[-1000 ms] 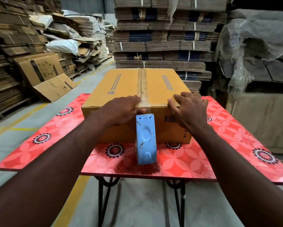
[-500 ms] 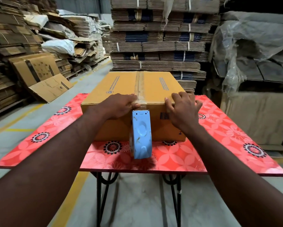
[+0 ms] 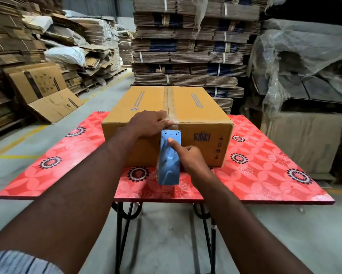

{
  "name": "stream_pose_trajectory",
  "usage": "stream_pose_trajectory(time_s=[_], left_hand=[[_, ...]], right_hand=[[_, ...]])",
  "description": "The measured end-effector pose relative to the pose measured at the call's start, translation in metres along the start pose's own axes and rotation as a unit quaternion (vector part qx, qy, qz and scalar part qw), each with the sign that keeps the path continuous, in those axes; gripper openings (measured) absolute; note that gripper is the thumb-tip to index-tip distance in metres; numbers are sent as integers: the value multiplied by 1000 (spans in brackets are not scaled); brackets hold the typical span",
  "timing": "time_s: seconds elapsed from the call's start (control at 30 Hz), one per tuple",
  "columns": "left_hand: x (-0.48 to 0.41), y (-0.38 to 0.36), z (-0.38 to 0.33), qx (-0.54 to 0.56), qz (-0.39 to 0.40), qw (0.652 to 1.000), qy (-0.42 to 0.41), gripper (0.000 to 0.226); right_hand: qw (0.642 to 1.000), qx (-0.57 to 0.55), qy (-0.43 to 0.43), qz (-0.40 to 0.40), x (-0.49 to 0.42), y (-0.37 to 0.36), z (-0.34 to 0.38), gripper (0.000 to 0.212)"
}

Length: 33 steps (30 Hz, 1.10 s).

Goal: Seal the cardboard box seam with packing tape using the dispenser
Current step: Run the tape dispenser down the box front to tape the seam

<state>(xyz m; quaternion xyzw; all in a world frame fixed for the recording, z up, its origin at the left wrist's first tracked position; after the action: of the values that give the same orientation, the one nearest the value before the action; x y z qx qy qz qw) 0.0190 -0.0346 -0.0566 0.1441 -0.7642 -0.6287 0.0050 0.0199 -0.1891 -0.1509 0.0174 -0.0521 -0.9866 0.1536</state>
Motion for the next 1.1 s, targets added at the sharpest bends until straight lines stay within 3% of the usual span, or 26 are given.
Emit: stream_pose_trajectory(time_s=[0.1,0.17,0.27,0.37,0.43,0.57,0.63,0.73,0.9,1.1], left_hand=[[1,3,3,20,-13,1000,-17,49],[9,4,7,83,-52,994,-54,48],[33,3,17,204,-176,958,-96,37],[52,0,23,234,-291,924,-86,19],[51,-2,19,192,-293,932,-93,20],[39,-6,19,155,-229,958,-79,46],[37,-10,17,124,-224,964,-77,54],[34,-11,15,114,-247,961,-55,50],[33,-4,16,149,-261,953,-35,37],[33,-2,20,114,-254,960,-27,34]], right_hand=[[992,-61,-87,70,5,-9,-19,70],[988,-84,-96,83,6,-11,-23,64],[982,-117,-111,103,6,-13,-23,53],[978,-128,-123,114,6,-16,-25,52],[976,-140,-125,111,7,-17,-29,57],[974,-169,-110,107,8,-14,-32,84],[976,-168,-88,110,9,-10,-30,73],[980,-158,-73,101,12,-7,-29,60],[988,-114,-65,82,19,-10,-27,63],[994,-82,-56,41,25,-11,-25,71]])
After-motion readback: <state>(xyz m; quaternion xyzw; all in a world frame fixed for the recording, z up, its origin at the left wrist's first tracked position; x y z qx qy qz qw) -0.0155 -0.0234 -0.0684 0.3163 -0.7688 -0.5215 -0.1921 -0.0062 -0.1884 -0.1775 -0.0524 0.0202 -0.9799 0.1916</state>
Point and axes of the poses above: each hand's wrist, its own x-axis away from the middle knuckle, its own y-axis out of the back of the hand, z = x × y, the point moved 6 cm from there along -x, towards the middle knuckle, and after that the axes turned 5 degrees about y, right-handed, at the moved point
